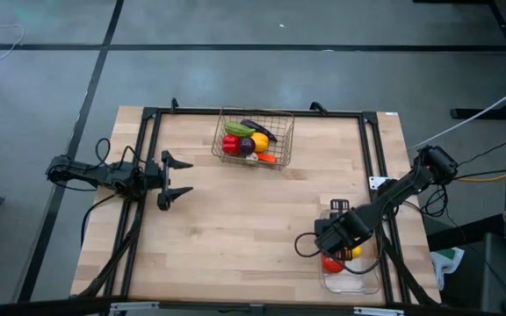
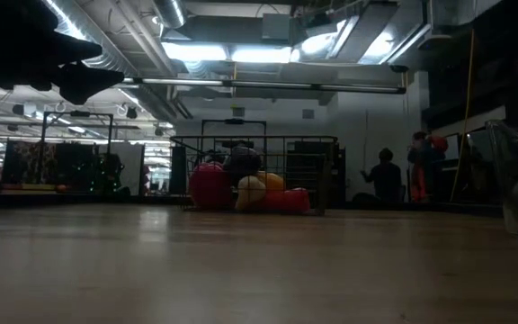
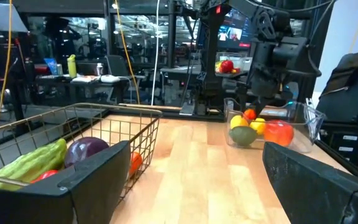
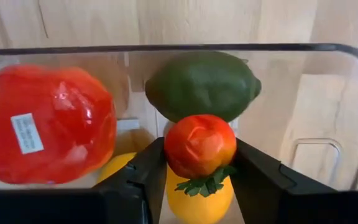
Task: Sort produce into baskets
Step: Put the orange tomato into the transparent bin
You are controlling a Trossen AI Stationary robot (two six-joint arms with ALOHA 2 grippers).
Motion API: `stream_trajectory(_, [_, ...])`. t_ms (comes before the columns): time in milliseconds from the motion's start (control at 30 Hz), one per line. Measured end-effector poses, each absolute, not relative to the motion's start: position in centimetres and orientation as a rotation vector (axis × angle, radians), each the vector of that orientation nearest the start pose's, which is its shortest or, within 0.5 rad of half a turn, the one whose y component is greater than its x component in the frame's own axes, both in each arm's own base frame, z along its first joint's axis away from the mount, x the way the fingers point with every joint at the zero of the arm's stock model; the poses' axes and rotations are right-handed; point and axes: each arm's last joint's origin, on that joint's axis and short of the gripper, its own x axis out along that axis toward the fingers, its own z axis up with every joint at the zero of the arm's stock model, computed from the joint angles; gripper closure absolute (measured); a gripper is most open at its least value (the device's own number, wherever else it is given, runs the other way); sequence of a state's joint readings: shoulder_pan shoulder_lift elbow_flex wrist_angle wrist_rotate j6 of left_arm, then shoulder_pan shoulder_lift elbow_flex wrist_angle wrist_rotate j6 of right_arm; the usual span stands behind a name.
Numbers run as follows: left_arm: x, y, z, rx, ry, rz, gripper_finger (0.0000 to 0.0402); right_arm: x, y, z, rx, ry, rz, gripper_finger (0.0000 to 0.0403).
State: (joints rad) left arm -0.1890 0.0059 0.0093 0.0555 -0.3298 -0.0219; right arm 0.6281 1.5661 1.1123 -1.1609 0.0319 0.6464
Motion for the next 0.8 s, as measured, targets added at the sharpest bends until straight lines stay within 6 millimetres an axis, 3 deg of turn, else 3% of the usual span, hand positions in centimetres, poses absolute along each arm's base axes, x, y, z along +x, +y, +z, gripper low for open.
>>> stream_trajectory(800, [9.59,-0.88,17.15,-0.039,-0.058,0.14,0.0039,21.63,15.61,21.45,0.026,1.536,-0.046,0.0244])
